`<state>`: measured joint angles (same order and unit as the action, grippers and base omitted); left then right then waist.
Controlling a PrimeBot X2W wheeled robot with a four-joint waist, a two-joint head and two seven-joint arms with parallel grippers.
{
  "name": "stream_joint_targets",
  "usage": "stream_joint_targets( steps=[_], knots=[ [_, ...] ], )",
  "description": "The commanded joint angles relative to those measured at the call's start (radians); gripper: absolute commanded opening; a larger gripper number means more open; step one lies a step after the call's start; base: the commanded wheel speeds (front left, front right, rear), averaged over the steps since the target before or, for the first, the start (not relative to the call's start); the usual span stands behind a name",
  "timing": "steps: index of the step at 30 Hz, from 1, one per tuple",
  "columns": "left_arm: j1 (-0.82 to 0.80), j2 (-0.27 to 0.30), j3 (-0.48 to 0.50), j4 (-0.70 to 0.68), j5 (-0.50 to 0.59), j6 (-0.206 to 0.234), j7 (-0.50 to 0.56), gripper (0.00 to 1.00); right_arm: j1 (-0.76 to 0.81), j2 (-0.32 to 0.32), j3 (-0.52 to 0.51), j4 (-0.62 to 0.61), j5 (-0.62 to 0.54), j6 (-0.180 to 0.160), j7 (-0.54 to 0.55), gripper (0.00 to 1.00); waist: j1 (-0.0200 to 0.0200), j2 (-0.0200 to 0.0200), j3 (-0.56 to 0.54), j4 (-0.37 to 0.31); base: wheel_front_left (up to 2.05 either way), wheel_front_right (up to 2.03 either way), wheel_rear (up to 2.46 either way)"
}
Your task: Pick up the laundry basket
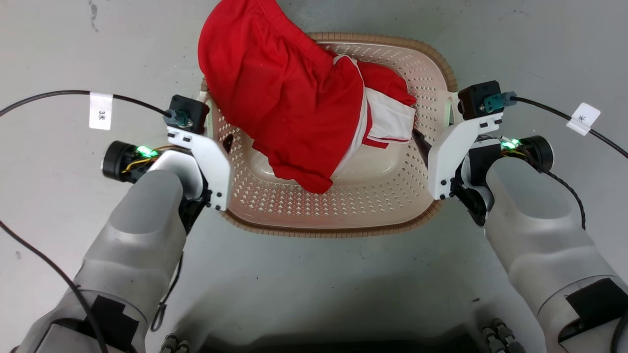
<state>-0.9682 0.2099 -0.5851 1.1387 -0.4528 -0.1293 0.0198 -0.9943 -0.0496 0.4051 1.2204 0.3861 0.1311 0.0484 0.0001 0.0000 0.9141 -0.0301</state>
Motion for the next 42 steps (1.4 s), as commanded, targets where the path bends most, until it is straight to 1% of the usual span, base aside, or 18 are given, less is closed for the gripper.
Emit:
stream_joint_targets(
  steps=[1,9,13,16,18,19,21,27,32,37,42],
  knots=[
    [-0.002,0.0,-0.011,-0.009,-0.015,-0.001,-0.002,0.0,-0.014,-0.001,0.008,0.006,-0.001,-0.001,-0.006,0.0,-0.0001,0.0,0.001,0.003,0.0,0.0,0.0],
    [0.008,0.016,-0.09,-0.036,-0.106,0.0,0.013,0.0,-0.015,-0.002,0.024,0.04,-0.002,0.001,-0.008,0.0,-0.0001,0.0,-0.022,0.011,0.0,0.0,0.0],
    [0.03,0.023,-0.128,-0.045,-0.164,0.0,0.05,0.0,0.001,-0.001,0.024,0.054,-0.008,0.001,0.011,0.0,-0.0001,0.0,-0.068,0.01,0.0,0.0,0.0],
    [0.054,0.031,-0.163,-0.06,-0.213,0.0,0.092,0.0,0.018,-0.001,0.028,0.061,-0.016,0.001,0.046,0.0,-0.0001,0.0,-0.126,0.009,0.0,0.0,0.0],
    [0.074,0.04,-0.187,-0.074,-0.248,0.0,0.126,0.0,0.028,-0.002,0.034,0.064,-0.025,0.001,0.079,0.0,-0.0001,0.0,-0.172,0.008,0.0,0.0,0.0],
    [0.106,0.06,-0.224,-0.1,-0.307,0.0,0.188,0.0,0.047,-0.002,0.052,0.066,-0.034,0.001,0.141,0.0,-0.0001,0.0,-0.247,0.007,0.0,0.0,0.0],
    [0.13,0.071,-0.249,-0.121,-0.35,0.0,0.236,0.0,0.063,-0.003,0.066,0.067,-0.029,0.001,0.192,0.0,-0.0001,0.0,-0.3,0.007,0.0,0.0,0.0],
    [0.183,0.129,-0.328,-0.201,-0.468,0.0,0.368,0.0,0.108,-0.005,0.112,0.067,-0.006,0.001,0.345,0.0,-0.0001,0.0,-0.458,0.007,0.0,0.0,0.0],
    [0.211,0.18,-0.388,-0.259,-0.551,0.0,0.467,0.0,0.146,-0.007,0.163,0.04,0.034,0.001,0.466,0.0,-0.0001,0.0,-0.58,0.004,0.0,0.0,0.0],
    [0.241,0.217,-0.437,-0.301,-0.623,0.0,0.56,0.0,0.185,-0.007,0.209,0.001,0.085,0.001,0.553,0.0,-0.0001,0.0,-0.688,-0.002,0.0,0.0,0.0],
    [0.254,0.245,-0.458,-0.331,-0.679,0.0,0.623,0.0,0.205,-0.007,0.238,-0.027,0.127,0.001,0.607,0.0,-0.0001,0.0,-0.751,-0.006,0.0,0.0,0.0]
  ],
)
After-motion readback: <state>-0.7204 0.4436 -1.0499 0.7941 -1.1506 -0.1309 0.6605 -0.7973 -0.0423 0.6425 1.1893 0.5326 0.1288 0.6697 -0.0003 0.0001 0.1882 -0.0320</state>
